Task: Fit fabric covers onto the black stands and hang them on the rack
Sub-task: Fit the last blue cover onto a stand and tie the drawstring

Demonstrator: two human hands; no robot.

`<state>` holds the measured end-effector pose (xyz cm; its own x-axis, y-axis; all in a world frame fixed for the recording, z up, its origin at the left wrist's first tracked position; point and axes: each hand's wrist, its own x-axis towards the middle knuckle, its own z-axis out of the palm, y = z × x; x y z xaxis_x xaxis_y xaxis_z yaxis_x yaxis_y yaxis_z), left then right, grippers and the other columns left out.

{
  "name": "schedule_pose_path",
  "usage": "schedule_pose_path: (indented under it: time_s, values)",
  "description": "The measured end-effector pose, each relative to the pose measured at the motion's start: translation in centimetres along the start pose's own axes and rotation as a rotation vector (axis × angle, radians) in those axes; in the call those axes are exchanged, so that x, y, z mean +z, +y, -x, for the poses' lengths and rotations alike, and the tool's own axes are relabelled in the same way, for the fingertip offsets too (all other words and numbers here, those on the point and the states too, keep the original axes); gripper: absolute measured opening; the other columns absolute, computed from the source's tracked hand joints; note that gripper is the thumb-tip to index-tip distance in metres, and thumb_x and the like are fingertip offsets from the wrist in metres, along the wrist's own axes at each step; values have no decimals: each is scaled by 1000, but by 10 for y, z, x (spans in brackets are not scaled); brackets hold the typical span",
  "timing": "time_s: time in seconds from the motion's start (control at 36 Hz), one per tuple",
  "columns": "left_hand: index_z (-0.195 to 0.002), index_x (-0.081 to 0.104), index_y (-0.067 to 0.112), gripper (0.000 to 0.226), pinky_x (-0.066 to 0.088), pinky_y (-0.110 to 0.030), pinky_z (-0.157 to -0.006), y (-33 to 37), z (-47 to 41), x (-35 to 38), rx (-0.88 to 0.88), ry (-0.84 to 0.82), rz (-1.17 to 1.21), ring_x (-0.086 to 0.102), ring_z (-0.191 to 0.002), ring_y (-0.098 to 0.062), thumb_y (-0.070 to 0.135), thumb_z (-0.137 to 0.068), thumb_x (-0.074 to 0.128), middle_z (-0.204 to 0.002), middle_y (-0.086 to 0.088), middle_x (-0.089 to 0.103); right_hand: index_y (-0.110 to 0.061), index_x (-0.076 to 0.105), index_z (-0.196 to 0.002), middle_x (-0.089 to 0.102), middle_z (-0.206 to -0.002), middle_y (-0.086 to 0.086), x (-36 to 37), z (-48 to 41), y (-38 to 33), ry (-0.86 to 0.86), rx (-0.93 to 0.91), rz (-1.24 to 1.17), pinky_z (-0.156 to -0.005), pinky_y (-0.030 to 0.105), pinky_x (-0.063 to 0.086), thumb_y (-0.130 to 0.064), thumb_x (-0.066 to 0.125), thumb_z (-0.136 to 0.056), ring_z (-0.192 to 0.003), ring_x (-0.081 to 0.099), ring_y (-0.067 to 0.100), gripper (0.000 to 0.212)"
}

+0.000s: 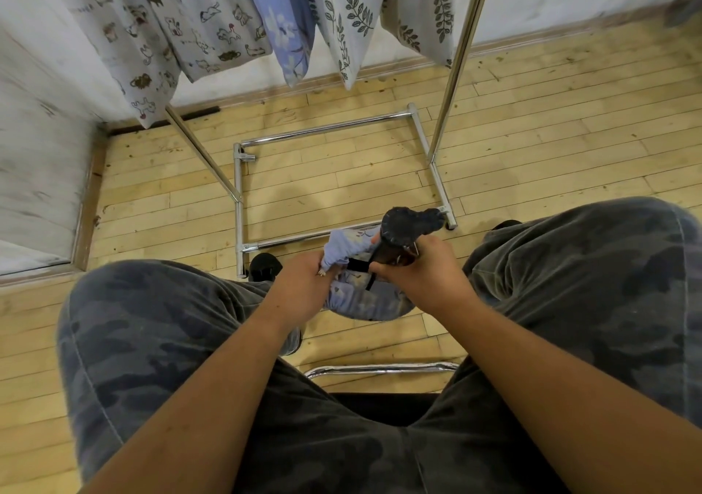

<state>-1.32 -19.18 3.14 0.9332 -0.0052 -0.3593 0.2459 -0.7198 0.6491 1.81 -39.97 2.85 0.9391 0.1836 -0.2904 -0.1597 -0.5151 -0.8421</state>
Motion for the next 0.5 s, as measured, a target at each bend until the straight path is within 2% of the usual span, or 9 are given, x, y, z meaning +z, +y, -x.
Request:
schedule_pose_path:
  time_s: [0.03, 0.08, 0.14, 0.22, 0.28, 0.33, 0.42, 0.47, 0.5]
  values:
    - [-96, 68, 22, 19, 39, -10, -64, 1, 0, 0, 10, -5, 2, 58, -75, -4, 26, -106, 52, -83, 9, 64, -23, 77, -102, 77, -94, -7, 0, 0, 0, -2, -7, 9, -80, 25, 60, -26, 86, -82, -91, 70, 4, 22]
    - [-94, 65, 26, 19, 39, -12, -63, 3, 1, 0, 28, -10, 13, 56, -73, 2, 25, -106, 52, -79, 15, 61, -21, 76, -95, 76, -90, -6, 0, 1, -1, -8, -22, 35, -66, 8, 51, -22, 84, -84, -83, 68, 1, 14]
    - [-95, 66, 26, 18, 40, -11, -65, 6, 2, -1, 56, -5, 32, 57, -74, 3, 25, -106, 52, -80, 17, 62, -25, 72, -88, 71, -81, -10, 2, 1, -1, -13, -20, 67, -59, 3, 43, -21, 83, -85, -74, 62, -2, 11]
    - [-99, 71, 20, 18, 42, -12, -71, 9, 3, 1, 107, -7, 60, 61, -79, -9, 23, -105, 54, -88, 6, 71, -29, 66, -79, 64, -74, -12, 5, -2, 2, -4, 5, 101, -57, 3, 41, -22, 80, -87, -69, 58, -1, 18]
    - [-99, 72, 17, 19, 46, -24, -76, 10, 4, 4, 140, -49, 63, 63, -85, -18, 23, -105, 55, -92, -1, 73, -33, 58, -70, 59, -68, -13, 6, -4, 4, 16, 13, 111, -55, 4, 40, -20, 77, -89, -64, 55, -1, 30]
    - [-92, 71, 28, 21, 47, -32, -75, 10, 5, 8, 145, -87, 60, 61, -80, -17, 25, -105, 55, -87, 3, 72, -35, 52, -66, 56, -65, -14, 6, -5, 5, 31, 24, 117, -54, 4, 39, -19, 76, -90, -60, 52, -3, 37]
    - [-81, 58, 47, 34, 42, -15, -69, 11, 5, 8, 138, -70, 36, 56, -72, -2, 23, -105, 55, -81, 19, 66, -31, 57, -72, 59, -68, -14, 5, -6, 9, 40, 48, 54, -54, 5, 42, -23, 81, -86, -65, 55, -4, 29]
    - [-85, 63, 43, 27, 45, -15, -71, 10, 3, 6, 97, -81, 30, 61, -79, -3, 26, -105, 56, -85, 16, 68, -24, 64, -83, 62, -74, -16, 3, -3, 10, 38, 58, 15, -55, 6, 44, -29, 86, -82, -70, 57, -5, 22]
    - [-90, 67, 37, 20, 48, -20, -75, 8, 3, 5, 76, -91, 33, 63, -83, -8, 29, -104, 56, -89, 13, 70, -23, 66, -87, 62, -76, -17, 1, -1, 10, 33, 62, -1, -56, 6, 43, -30, 87, -81, -71, 57, -7, 23]
